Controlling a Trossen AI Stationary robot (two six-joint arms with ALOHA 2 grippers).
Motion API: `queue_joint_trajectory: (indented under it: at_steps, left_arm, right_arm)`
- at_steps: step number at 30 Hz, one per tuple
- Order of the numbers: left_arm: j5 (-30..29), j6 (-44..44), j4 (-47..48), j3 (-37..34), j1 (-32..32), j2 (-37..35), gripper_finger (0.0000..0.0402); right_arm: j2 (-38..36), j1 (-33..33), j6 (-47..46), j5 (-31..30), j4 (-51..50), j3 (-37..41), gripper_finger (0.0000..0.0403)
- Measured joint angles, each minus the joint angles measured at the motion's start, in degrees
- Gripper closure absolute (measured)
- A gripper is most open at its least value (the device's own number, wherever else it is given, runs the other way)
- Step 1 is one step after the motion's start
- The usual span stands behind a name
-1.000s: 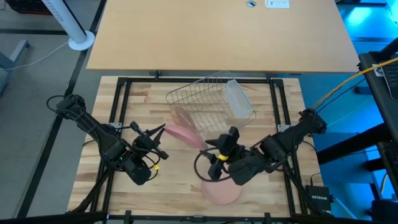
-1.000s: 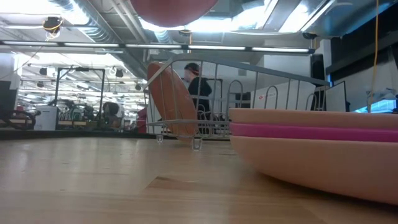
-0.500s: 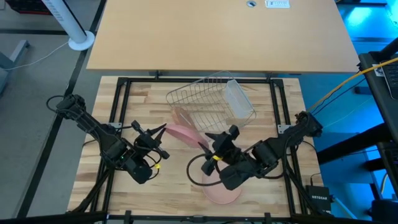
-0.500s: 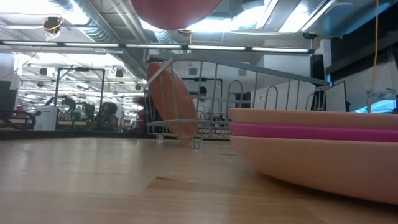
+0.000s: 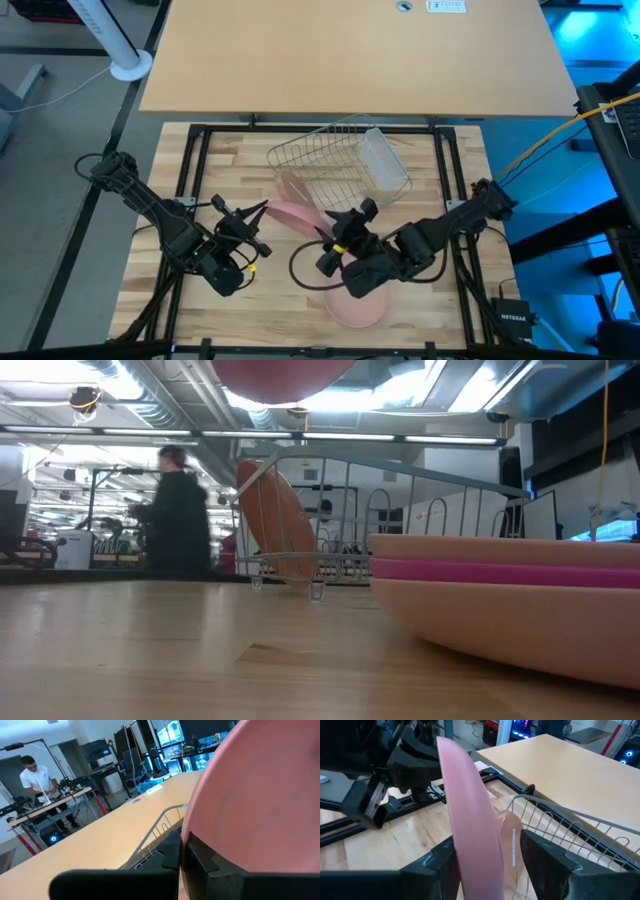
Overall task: Sort dishes
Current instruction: Put the light pink plate into the dish rack
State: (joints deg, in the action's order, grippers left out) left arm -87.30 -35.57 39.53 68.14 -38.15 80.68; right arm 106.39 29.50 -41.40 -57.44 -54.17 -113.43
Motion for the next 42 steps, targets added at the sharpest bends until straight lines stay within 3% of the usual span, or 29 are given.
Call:
queue_joint_trajectory:
  at_steps: [4,12,18,25,33,42]
  left_arm:
    - [0.10,0.04,0.11,0.00,0.01,-0.01,0.0401]
    - [-0.13,0.29,0.09,0.00,-0.18,-0.07,0.0389]
    - [-0.05,4.69,0.20,0.00,0.02,-0.07,0.0372]
    - [-2.48,15.00,0.45,0.00,0.40,-1.20,0.0323]
    - [-2.57,14.77,0.39,0.00,0.81,-4.96,0.0265]
    - [-1.26,14.36,0.36,0.00,-0.41,-7.98,0.0264]
  right_arm:
    - [0.07,-0.40,1.02,-0.03,0.13,0.00,0.0248]
    - [0.07,-0.55,4.60,-3.57,-1.11,0.04,0.0385]
    - [0.13,-0.83,4.41,-6.96,-0.06,0.07,0.0368]
    - [0.39,-3.32,4.49,-7.05,-0.35,0.00,0.0388]
    - [0.74,-7.39,4.31,-6.58,-3.17,-0.07,0.0382]
    - [0.74,-12.74,4.21,-7.52,-8.18,-0.07,0.0388]
